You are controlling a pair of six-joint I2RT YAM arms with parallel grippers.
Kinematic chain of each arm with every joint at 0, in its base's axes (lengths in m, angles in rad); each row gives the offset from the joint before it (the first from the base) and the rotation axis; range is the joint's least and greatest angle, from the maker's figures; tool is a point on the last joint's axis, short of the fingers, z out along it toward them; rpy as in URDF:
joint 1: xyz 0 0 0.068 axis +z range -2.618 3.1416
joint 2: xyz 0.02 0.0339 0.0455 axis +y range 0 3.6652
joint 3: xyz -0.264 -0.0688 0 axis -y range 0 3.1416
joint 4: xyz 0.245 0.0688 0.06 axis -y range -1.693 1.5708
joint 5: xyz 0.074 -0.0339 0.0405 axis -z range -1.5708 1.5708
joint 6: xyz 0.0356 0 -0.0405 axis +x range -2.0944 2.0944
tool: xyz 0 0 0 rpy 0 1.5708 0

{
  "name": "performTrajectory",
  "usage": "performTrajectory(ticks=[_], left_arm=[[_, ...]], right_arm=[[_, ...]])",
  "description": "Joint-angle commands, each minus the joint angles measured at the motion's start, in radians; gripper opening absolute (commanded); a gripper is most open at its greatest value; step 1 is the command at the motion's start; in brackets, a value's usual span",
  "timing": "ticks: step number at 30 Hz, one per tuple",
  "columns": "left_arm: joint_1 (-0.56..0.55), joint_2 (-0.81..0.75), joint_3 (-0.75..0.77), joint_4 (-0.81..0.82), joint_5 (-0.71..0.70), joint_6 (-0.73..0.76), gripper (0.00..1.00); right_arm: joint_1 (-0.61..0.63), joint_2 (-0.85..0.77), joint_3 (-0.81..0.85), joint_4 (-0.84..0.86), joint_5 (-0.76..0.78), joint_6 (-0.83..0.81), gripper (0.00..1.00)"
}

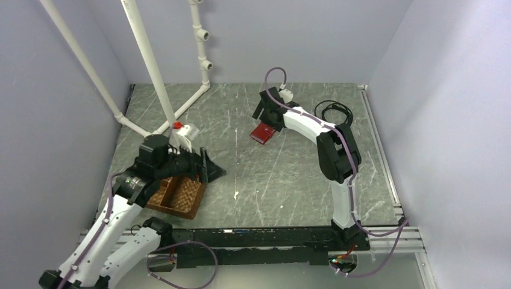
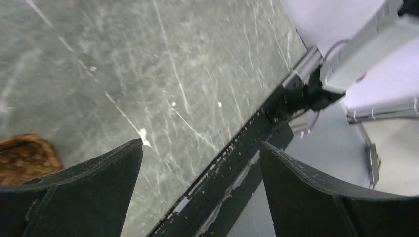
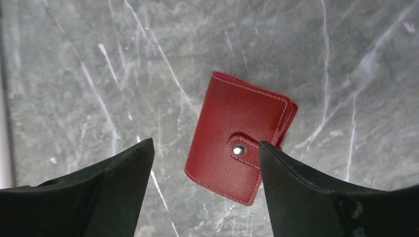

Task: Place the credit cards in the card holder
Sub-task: Move the card holder to the center of the board.

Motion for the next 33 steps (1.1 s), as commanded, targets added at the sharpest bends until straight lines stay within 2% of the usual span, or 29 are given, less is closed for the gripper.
performTrajectory(ticks=[1,4,6,8,12,14,17,21,24,27,30,33], left_arm=[[-0.21,0.018,0.015,0.004,-0.234,-0.046,0.91],[-0.341,0.084,0.024,0.028,-0.404,-0.067,0.85],[-0.421,0.141,0.046,0.042,-0.513,-0.082,0.81],[-0.466,0.205,0.075,0.05,-0.599,-0.111,0.81],[-0.474,0.361,0.142,0.083,-0.596,-0.171,0.83],[-0.474,0.45,0.194,0.069,-0.567,-0.181,0.82],[-0.474,0.545,0.239,0.074,-0.542,-0.213,0.79],[-0.462,0.585,0.197,0.222,-0.495,-0.272,0.73],[-0.449,0.638,0.167,0.326,-0.454,-0.338,0.67],[-0.436,0.71,0.168,0.402,-0.393,-0.393,0.62],[-0.426,0.759,0.166,0.454,-0.362,-0.412,0.6],[-0.412,0.79,0.192,0.429,-0.356,-0.385,0.68]], right_arm=[[0.041,0.035,0.08,-0.166,0.164,0.082,0.77],[0.045,0.068,0.087,-0.184,0.183,0.064,0.64],[0.045,0.076,0.082,-0.197,0.221,0.054,0.6],[0.045,0.072,0.059,-0.175,0.235,0.013,0.51],[0.043,0.064,0.027,-0.162,0.163,-0.119,0.1],[0.043,0.023,-0.065,-0.094,0.045,-0.238,0.0],[0.043,-0.092,-0.254,0.037,-0.139,-0.385,0.0],[0.042,-0.244,-0.503,0.153,-0.456,-0.493,0.0],[0.041,-0.371,-0.639,0.218,-0.574,-0.515,0.0],[0.042,-0.458,-0.701,0.254,-0.694,-0.538,0.0],[0.037,-0.51,-0.734,0.243,-0.673,-0.534,0.0],[-0.004,-0.55,-0.782,0.253,-0.617,-0.504,0.0]])
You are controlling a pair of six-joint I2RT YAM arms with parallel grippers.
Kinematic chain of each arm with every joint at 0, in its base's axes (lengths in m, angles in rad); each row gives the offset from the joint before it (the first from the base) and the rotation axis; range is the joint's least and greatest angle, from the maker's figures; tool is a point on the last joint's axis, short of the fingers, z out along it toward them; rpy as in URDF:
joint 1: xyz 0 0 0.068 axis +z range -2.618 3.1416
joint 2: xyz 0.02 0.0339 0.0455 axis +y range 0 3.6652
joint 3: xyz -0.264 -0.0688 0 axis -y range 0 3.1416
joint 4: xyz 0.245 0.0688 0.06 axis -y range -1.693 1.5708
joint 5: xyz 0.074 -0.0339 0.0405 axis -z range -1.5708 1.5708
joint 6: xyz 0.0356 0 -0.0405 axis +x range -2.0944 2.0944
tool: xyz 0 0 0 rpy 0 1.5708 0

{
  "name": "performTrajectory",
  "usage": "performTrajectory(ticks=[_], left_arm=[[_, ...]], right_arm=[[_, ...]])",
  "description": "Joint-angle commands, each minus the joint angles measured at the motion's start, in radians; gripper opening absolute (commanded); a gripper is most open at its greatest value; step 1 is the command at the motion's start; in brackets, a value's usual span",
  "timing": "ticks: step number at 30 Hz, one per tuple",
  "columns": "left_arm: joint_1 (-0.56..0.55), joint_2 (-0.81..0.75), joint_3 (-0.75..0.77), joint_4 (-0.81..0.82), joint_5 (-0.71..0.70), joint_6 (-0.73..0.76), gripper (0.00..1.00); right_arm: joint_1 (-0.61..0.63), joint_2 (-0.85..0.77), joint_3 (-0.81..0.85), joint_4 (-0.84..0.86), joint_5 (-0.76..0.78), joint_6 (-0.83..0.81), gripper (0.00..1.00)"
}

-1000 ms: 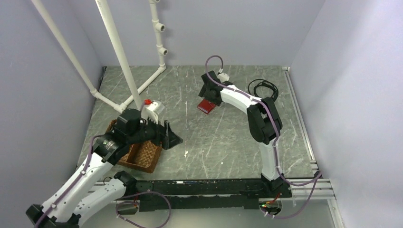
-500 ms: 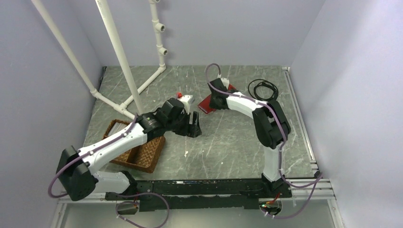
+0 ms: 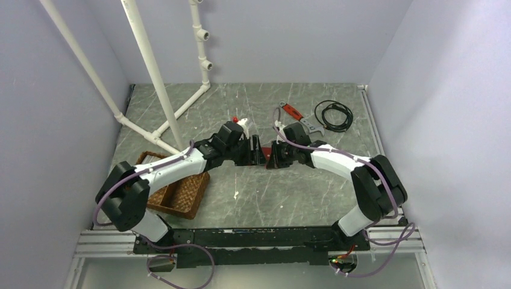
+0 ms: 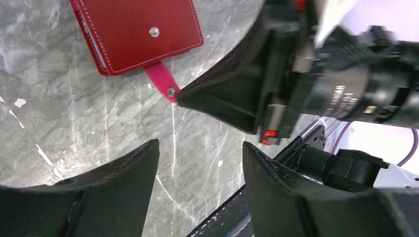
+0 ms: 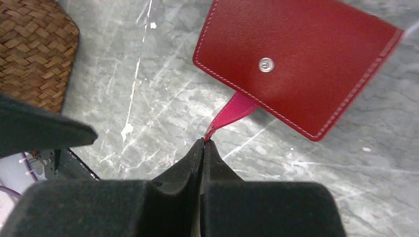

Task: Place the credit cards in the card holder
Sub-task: Move the card holder to the center of the board.

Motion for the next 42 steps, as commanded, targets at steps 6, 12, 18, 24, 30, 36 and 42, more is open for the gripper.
performTrajectory(ticks=[6,12,18,24,30,36,42], left_arm=[[0.086,0.097,0.131,-0.015,0.1,0.098,0.93],[0.036,0.321,0.417,-0.201,0.089,0.385,1.0],[-0.023,0.471,0.552,-0.287,-0.02,0.523,0.99],[-0.085,0.562,0.609,-0.336,-0.123,0.538,0.99],[-0.111,0.67,0.706,-0.48,-0.369,0.405,0.87],[-0.087,0.662,0.72,-0.516,-0.428,0.373,0.74],[-0.01,0.491,0.531,-0.355,-0.174,0.285,0.6]], right_arm=[[-0.164,-0.158,-0.185,0.144,-0.1,0.036,0.0],[-0.242,-0.188,-0.224,0.163,-0.193,0.068,0.0],[-0.3,-0.215,-0.208,0.038,-0.072,0.036,0.0],[-0.315,-0.213,-0.23,0.054,-0.095,0.045,0.0],[-0.322,-0.235,-0.242,0.035,-0.055,0.054,0.0],[-0.324,-0.3,-0.247,-0.047,0.082,0.06,0.0],[-0.334,-0.321,-0.223,-0.175,0.274,0.079,0.0]])
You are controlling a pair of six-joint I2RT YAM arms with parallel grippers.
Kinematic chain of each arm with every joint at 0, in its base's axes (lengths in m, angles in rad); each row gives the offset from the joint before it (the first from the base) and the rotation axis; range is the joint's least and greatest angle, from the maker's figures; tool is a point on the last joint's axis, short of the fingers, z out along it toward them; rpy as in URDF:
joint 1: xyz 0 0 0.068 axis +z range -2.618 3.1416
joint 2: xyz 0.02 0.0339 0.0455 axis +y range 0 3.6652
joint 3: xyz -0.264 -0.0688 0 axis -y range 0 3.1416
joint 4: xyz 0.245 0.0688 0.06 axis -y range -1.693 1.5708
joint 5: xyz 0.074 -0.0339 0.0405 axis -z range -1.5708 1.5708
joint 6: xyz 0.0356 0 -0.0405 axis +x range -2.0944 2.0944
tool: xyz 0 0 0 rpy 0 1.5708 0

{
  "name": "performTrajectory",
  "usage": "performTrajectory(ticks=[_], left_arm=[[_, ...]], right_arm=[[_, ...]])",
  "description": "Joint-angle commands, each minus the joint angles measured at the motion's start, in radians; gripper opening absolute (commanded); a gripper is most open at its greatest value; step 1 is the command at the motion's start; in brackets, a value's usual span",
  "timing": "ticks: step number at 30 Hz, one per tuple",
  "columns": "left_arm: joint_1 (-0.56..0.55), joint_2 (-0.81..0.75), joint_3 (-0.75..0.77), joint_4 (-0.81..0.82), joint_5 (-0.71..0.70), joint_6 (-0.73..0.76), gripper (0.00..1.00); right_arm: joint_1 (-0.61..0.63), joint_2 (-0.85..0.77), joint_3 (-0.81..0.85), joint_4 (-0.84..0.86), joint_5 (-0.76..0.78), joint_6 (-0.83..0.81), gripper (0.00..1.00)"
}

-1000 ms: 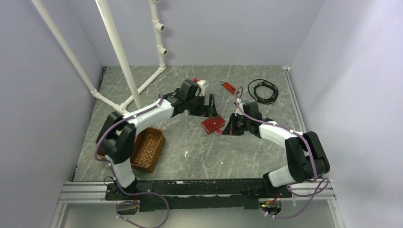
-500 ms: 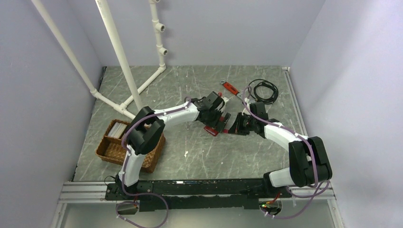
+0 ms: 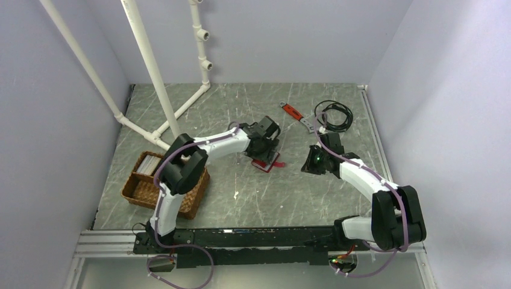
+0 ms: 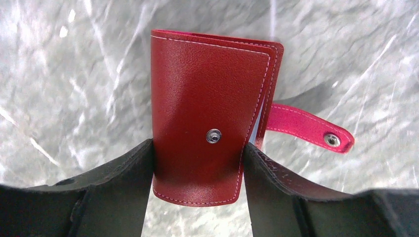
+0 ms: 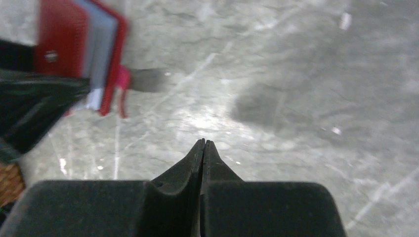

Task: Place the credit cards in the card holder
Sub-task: Move the card holder to the center of the board, then open the card holder at the center of the board.

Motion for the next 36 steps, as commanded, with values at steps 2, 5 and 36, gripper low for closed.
performTrajectory(ticks=[2,5,36], left_arm=[[0.094,-0.182,-0.151,0.147,0.245,-0.1,0.58],[0.116,-0.213,-0.186,0.184,0.325,-0.127,0.5],[0.231,-0.222,-0.595,0.814,0.837,-0.483,0.57]], right_arm=[[-0.011,-0.026,0.015,-0.089,0.166,0.016,0.0],[-0.011,-0.037,0.01,-0.034,0.064,-0.025,0.0],[0.163,0.107,0.039,0.123,0.042,0.03,0.02]])
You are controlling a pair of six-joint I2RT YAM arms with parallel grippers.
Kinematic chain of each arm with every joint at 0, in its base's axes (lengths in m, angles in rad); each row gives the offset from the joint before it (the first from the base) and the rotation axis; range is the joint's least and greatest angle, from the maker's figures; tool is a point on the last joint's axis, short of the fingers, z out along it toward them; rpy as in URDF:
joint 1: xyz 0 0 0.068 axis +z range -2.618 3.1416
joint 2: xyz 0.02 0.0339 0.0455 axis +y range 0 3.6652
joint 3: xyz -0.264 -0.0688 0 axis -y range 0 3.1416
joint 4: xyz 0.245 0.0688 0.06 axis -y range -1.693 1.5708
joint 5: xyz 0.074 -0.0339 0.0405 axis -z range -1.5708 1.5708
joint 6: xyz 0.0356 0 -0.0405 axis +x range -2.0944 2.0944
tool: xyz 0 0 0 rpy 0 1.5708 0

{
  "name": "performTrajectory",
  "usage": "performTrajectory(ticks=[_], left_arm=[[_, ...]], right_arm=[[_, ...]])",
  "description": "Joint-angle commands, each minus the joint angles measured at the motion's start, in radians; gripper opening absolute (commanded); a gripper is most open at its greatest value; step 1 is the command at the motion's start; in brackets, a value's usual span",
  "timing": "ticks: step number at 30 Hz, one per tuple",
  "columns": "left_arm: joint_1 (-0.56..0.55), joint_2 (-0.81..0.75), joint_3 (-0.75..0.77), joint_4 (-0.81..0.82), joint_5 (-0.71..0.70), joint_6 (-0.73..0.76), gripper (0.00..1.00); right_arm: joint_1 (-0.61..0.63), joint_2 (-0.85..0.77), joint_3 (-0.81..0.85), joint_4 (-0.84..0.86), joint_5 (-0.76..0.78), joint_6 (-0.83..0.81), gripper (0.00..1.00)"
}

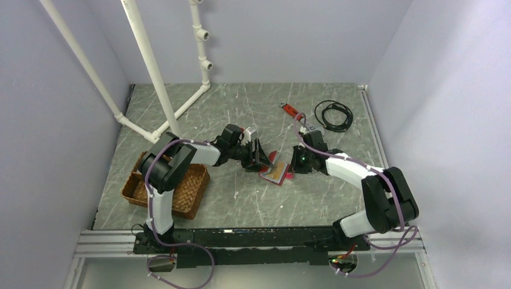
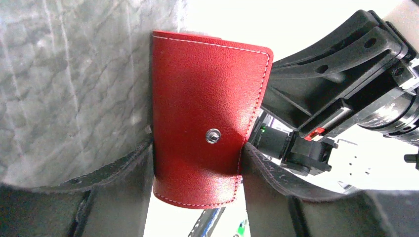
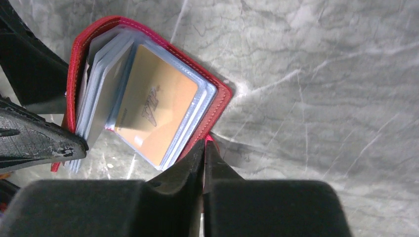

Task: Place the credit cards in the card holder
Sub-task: Open the card holder at the center of the board.

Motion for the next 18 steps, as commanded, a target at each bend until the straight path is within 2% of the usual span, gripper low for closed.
performTrajectory(ticks=[1,5,7,9,15,17,18], left_arm=[[0.0,-0.088,0.051,-0.165,-0.032,0.132,0.58],[0.0,-0.128,0.051,-0.277,-0.103,0.213,0.67],[-0.001,-0.145,0.033,-0.26,-0.099,0.221,0.76],[-0.004,-0.153,0.016,-0.226,-0.08,0.219,0.81],[-0.035,-0.134,-0.01,-0.189,-0.116,0.209,0.8],[-0.048,-0.133,-0.01,-0.192,-0.137,0.205,0.73],[-0.055,-0.135,-0.007,-0.206,-0.158,0.207,0.69]], right_arm=[[0.001,-0.051,-0.03,0.068,0.006,0.046,0.0],[0.003,-0.068,-0.045,0.078,0.015,0.061,0.0],[0.002,-0.082,-0.06,0.087,0.027,0.061,0.0],[0.003,-0.089,-0.078,0.106,0.021,0.057,0.0],[0.004,-0.079,-0.084,0.123,-0.052,0.038,0.0],[0.006,-0.084,-0.073,0.097,-0.064,0.032,0.23],[0.006,-0.087,-0.069,0.087,-0.069,0.029,0.32]])
